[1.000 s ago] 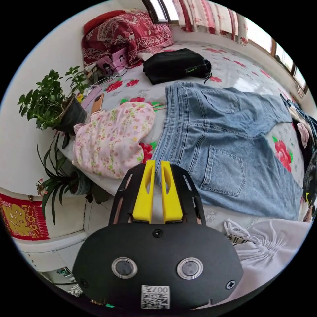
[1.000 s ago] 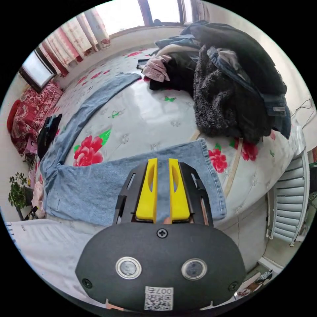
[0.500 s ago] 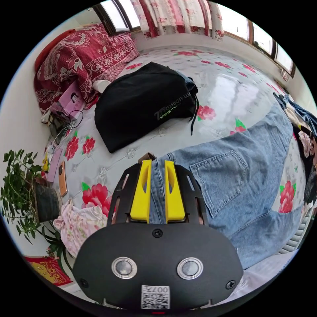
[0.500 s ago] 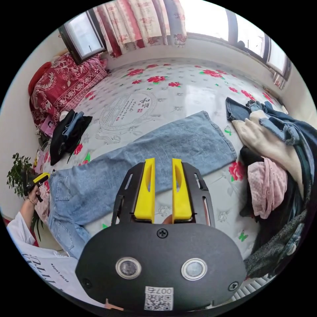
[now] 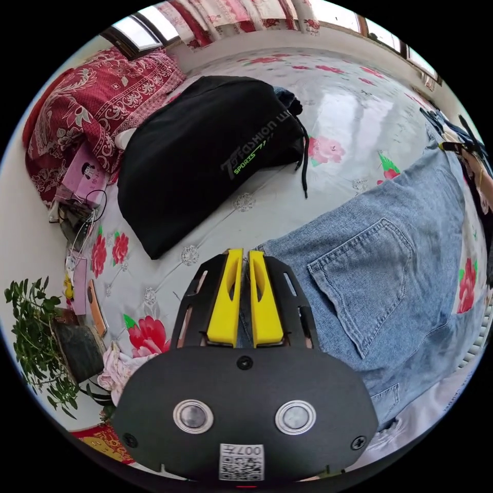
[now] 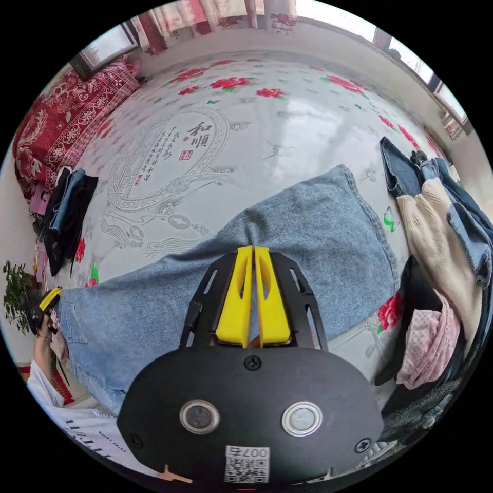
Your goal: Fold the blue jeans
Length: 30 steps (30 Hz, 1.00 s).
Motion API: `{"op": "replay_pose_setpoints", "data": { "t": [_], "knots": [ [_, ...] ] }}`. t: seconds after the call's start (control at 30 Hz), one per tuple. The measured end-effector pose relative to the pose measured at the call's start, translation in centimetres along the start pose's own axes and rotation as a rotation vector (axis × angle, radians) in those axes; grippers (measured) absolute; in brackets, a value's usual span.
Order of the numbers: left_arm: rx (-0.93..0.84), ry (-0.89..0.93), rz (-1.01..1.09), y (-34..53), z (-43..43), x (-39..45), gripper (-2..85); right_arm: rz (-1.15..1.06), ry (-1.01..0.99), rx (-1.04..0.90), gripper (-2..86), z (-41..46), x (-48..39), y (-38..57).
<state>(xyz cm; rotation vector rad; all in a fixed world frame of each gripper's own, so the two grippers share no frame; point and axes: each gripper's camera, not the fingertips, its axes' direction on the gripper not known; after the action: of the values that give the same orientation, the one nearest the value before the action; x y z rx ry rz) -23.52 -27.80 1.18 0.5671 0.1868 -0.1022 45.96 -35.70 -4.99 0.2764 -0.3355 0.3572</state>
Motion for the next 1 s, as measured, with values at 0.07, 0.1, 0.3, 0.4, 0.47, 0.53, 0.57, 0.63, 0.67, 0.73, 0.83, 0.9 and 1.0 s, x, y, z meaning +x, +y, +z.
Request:
{"op": "replay_pose_setpoints", "data": {
  "t": [0.07,0.1,0.3,0.4,0.47,0.53,0.57,0.63,0.67,0.73,0.83,0.9,1.0],
  "knots": [
    [0.09,0.053,-0.045,1.4,-4.3,-0.9,-0.2,0.02,-0.071,0.124,0.0,-4.1,1.2,2.5],
    [0.146,0.076,-0.061,2.8,-7.5,-1.2,-0.4,0.023,-0.117,0.202,-0.1,-6.9,1.9,4.7],
    [0.355,0.109,-0.032,15.7,-23.3,0.9,-0.7,0.03,-0.188,0.452,-0.1,-19.1,5.1,22.0],
    [0.356,0.125,-0.022,24.4,-27.9,2.9,-0.7,0.052,-0.141,0.449,0.0,-22.9,5.9,32.2],
    [0.289,0.144,-0.036,29.1,-27.9,4.2,-0.7,0.101,-0.107,0.378,0.1,-23.3,6.2,37.9],
    [0.143,0.153,-0.062,34.3,-24.6,6.0,-0.8,0.146,-0.114,0.251,0.5,-21.8,6.8,42.9],
    [0.102,0.142,-0.055,35.4,-23.4,6.6,-0.9,0.218,-0.13,0.139,0.9,-20.1,7.5,45.9],
    [-0.057,0.11,-0.047,38.3,-18.1,8.2,-0.9,0.312,-0.122,0.073,2.1,-18.5,8.2,49.7],
    [-0.08,0.113,-0.048,38.7,-17.1,8.4,-0.9,0.344,-0.127,0.076,2.8,-18.3,8.4,51.4],
    [-0.086,0.127,-0.058,39.1,-15.4,9.0,-1.0,0.341,-0.118,0.104,3.9,-18.3,8.1,52.6],
    [-0.092,0.095,-0.015,37.9,-15.1,9.9,-1.0,0.262,-0.106,0.124,6.0,-17.6,7.1,52.0],
    [-0.099,0.076,0.012,37.3,-15.1,10.4,-1.0,0.199,-0.067,0.146,7.5,-16.5,6.1,50.4],
    [-0.096,0.065,0.012,36.8,-15.6,10.5,-1.0,0.06,-0.106,0.109,8.6,-14.5,4.3,46.9]
  ]
}}
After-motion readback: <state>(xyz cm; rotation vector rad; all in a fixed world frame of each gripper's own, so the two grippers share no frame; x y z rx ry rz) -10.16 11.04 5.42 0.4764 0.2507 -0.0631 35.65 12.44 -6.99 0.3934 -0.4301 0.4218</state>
